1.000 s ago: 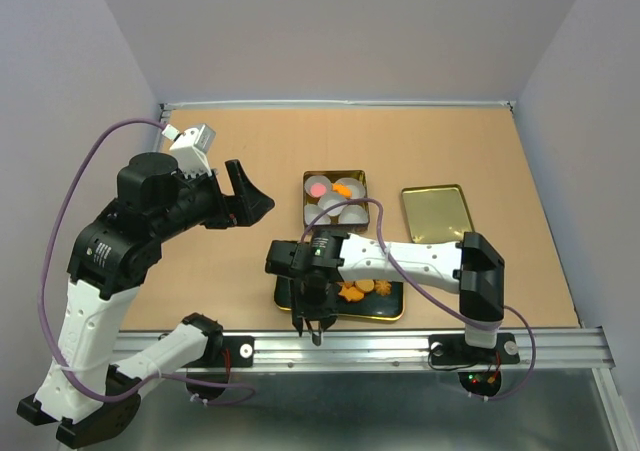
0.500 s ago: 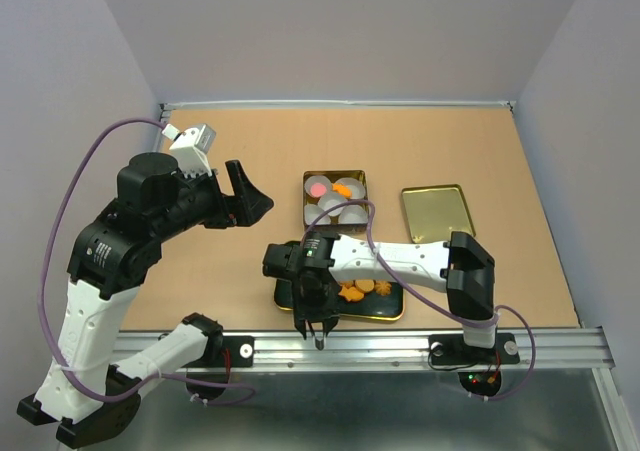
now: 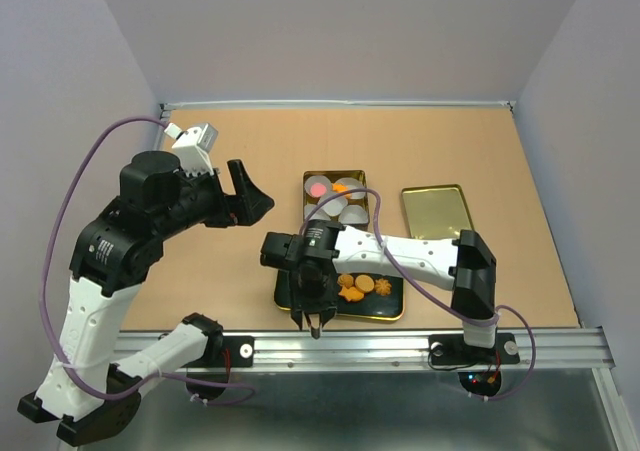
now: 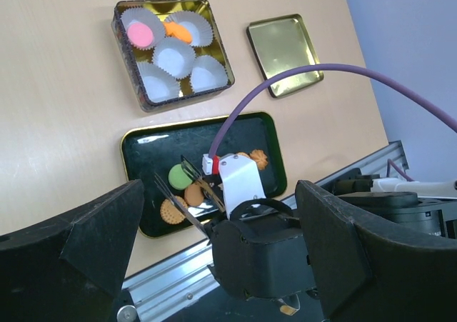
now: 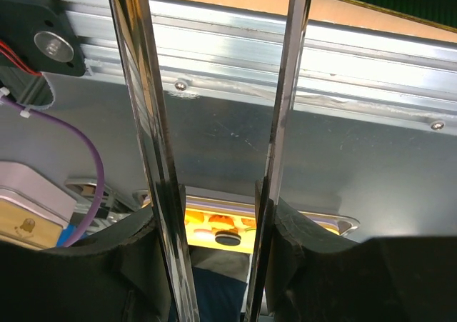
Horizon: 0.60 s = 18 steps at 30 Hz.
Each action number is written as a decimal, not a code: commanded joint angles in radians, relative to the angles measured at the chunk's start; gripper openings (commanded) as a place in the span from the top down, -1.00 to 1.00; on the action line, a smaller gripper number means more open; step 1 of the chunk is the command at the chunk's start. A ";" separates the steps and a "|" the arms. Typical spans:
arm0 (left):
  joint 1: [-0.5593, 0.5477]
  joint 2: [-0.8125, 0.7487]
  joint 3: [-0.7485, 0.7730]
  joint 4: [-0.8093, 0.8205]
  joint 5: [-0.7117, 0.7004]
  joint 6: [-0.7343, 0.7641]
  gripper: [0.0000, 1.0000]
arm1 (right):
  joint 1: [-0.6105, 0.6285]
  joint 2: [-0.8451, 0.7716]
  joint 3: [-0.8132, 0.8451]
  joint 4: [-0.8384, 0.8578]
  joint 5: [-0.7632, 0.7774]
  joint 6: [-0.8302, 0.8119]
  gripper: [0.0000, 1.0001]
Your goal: Pack the cookies
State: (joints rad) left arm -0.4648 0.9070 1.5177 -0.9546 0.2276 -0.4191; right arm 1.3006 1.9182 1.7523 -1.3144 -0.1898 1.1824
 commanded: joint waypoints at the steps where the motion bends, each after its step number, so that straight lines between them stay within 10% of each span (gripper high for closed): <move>1: -0.005 0.004 0.013 0.036 -0.004 0.019 -0.97 | -0.018 -0.051 0.020 -0.074 0.026 0.006 0.03; 18: -0.006 0.018 -0.005 0.056 -0.004 0.003 -0.97 | -0.049 -0.013 -0.039 -0.063 -0.014 -0.084 0.03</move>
State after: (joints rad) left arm -0.4648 0.9276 1.5177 -0.9524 0.2276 -0.4198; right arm 1.2507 1.9045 1.7172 -1.3308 -0.1967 1.1282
